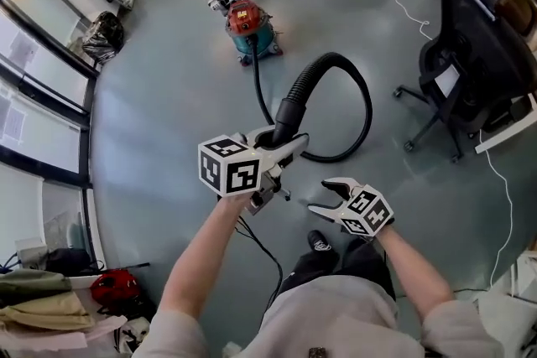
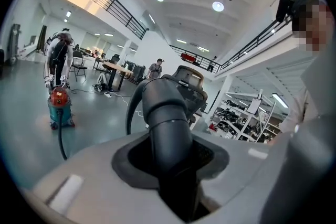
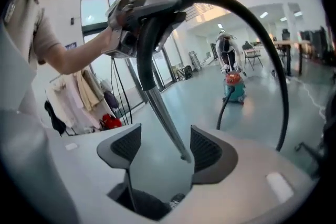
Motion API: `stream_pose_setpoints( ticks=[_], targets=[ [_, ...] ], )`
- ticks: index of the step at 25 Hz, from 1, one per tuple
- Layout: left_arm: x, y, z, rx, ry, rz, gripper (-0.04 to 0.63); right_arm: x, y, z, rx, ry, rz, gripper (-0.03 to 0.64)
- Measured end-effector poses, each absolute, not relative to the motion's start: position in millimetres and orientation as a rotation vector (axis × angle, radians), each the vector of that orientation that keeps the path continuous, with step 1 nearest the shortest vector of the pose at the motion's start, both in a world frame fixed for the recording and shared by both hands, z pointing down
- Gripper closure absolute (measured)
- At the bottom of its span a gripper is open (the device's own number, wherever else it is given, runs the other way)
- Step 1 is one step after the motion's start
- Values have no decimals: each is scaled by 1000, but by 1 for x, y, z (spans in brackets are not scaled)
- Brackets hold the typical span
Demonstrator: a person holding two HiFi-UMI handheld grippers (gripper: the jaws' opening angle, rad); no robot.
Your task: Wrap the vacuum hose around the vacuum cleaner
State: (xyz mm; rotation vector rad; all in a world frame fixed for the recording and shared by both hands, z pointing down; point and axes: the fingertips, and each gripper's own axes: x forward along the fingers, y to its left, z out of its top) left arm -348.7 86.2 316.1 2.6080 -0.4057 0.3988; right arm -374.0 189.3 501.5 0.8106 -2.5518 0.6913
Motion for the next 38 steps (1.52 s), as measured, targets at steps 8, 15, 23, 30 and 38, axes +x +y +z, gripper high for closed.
stream_pose_setpoints(
  ticks=[8, 15, 23, 30, 38],
  targets=[
    [-355, 76, 296, 2575, -450, 170, 466, -409, 172, 537, 850, -2472, 754, 251],
    [-368, 78, 291, 2489, -515, 83, 466, -450, 158, 565, 698, -2501, 417, 359],
    [-432, 70, 305, 2382, -632, 23, 460, -462, 179, 567, 369, -2416, 73, 423],
    [-484, 71, 339, 2189, -676, -154, 471, -433, 189, 578, 207, -2272, -4, 425],
    [-487, 54, 336, 2156, -712, -212, 472, -424, 171, 575, 106, -2246, -32, 423]
  ],
)
